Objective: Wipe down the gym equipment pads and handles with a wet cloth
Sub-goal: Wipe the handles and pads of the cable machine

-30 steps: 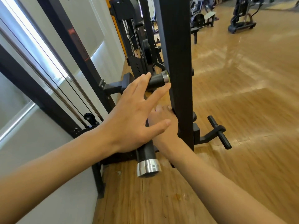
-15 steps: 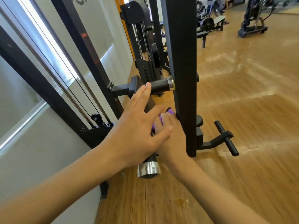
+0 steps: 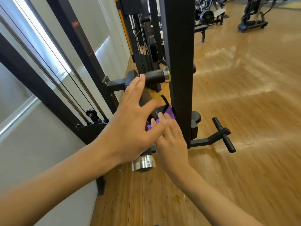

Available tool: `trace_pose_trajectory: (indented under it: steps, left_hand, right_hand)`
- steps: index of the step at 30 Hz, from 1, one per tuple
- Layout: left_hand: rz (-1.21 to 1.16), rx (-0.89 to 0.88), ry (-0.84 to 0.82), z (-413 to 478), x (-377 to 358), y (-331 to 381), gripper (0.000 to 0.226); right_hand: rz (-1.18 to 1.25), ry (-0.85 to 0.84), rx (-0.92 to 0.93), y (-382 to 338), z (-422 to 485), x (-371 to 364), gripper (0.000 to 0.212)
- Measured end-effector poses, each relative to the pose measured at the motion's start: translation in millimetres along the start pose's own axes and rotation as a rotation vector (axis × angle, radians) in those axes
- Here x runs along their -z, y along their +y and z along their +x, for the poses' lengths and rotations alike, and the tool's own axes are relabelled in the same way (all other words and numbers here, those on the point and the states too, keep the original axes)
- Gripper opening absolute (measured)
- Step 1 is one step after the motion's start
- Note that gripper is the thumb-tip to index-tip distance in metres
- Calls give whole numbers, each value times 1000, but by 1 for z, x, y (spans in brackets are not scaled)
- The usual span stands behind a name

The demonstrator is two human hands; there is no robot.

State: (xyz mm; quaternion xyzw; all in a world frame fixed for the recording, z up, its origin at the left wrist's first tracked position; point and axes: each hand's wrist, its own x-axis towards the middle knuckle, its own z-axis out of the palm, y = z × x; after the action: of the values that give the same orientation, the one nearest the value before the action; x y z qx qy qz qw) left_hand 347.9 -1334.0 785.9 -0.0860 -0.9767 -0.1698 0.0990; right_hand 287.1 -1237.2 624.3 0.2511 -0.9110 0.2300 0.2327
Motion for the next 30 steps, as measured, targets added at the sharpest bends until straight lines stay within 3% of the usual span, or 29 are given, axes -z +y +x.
trace_pose_trajectory:
  steps: [2,4,6,7,9,12,14,19,23,25,27,30]
  left_hand:
    - [-25,-8,6,-1,-1,5,66]
    - [-26,2,-6,-2,-1,12,68]
    - [-5,15,-23,-5,0,16,69]
    - [6,7,-29,-5,0,16,72]
    - [8,0,-30,-7,2,17,77]
    - [-22,5,-21,-11,1,19,74]
    - [-29,0,-17,-14,-1,24,69]
    - [-18,1,-32,-15,0,31,72]
    - [-29,15,-33,-17,2,32,75]
    - [-37,15,-28,-18,2,34,73]
    - [-30,10,-25,-18,0,34,72]
    - [-11,8,-31,-17,0,33,66]
  right_hand:
    - [17,-58,-73,0,14,15,30]
    - [122,-265,-134,-3,45,35,14]
    - [168,-307,-60,-4,55,43,15]
    - [181,-292,-143,-5,55,44,17]
    - [94,-195,-134,-4,24,30,19]
    - [43,35,42,12,-50,15,44]
    - [66,116,79,20,-52,14,42]
    - [105,97,-96,3,15,22,19]
    - [60,204,47,17,-58,6,43]
    - [35,193,71,20,-62,8,44]
    - [57,163,-22,9,-30,20,40]
    - [94,41,-127,-6,8,33,60]
